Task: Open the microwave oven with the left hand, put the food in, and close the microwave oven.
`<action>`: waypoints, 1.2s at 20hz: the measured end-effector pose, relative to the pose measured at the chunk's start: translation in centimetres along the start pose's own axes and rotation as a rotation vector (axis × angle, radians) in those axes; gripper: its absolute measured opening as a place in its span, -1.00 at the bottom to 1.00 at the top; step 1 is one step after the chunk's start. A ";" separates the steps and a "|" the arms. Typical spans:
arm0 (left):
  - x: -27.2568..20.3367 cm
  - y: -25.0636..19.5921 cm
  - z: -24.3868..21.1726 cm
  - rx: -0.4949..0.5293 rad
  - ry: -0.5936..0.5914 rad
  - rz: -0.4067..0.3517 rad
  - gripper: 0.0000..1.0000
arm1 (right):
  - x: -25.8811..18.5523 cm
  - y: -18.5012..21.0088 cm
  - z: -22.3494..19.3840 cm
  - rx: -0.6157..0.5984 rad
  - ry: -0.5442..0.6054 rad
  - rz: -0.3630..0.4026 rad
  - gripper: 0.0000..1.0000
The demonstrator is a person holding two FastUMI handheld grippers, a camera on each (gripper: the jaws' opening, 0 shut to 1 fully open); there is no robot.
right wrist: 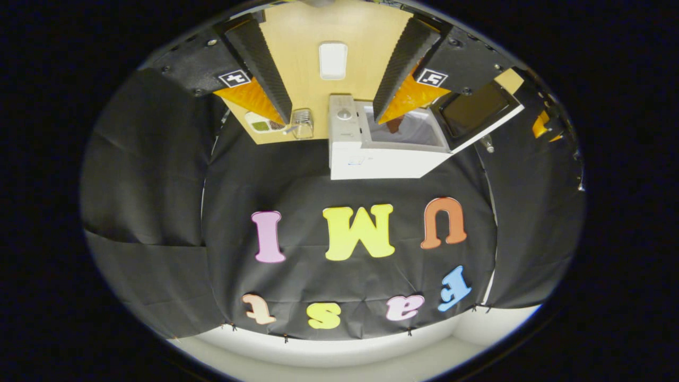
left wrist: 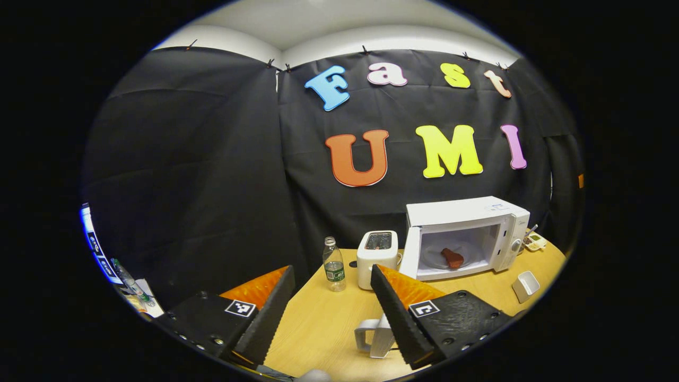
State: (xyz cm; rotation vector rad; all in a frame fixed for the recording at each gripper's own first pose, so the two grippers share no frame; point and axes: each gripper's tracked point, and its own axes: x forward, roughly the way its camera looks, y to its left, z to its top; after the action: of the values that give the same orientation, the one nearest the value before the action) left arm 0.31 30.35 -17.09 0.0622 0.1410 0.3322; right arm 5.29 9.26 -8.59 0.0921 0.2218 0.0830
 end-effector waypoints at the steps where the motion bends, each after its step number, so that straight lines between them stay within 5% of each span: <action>1: 0.0 -0.4 0.0 -0.006 -0.004 -0.034 0.32 | 0.1 0.2 -0.2 0.009 0.002 0.010 0.82; 2: -0.5 -0.3 0.4 -0.012 -0.026 -0.022 0.25 | 0.1 0.3 -0.2 0.011 0.006 0.012 0.82; 4: -0.2 0.7 -0.3 0.002 -0.033 0.002 -0.99 | 0.0 0.6 -0.2 0.013 0.008 0.019 0.82; 12: 3.0 2.8 -8.6 -0.005 0.138 0.032 -1.00 | -0.6 -1.1 -1.4 0.025 0.031 -0.011 0.82; 19: 3.5 -1.4 -12.0 0.000 0.200 -0.074 -1.00 | -2.0 -2.9 -2.6 0.024 0.058 -0.073 0.82; 20: 3.3 -1.8 -12.3 0.016 0.194 -0.067 -1.00 | -2.3 -3.0 -2.5 0.026 0.053 -0.080 0.96; 21: 2.9 -2.3 -12.2 0.017 0.196 -0.081 -1.00 | -2.4 -3.0 -2.8 0.032 0.056 -0.088 0.82; 24: 2.0 -5.3 -12.7 0.001 0.211 -0.167 -1.00 | -3.1 -3.0 -3.3 0.060 0.068 -0.097 0.82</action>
State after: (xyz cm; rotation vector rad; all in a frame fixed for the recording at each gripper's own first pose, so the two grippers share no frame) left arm 1.96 26.51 -30.35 0.0160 0.3531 0.1715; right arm 1.78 6.32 -11.44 0.1380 0.2959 -0.0172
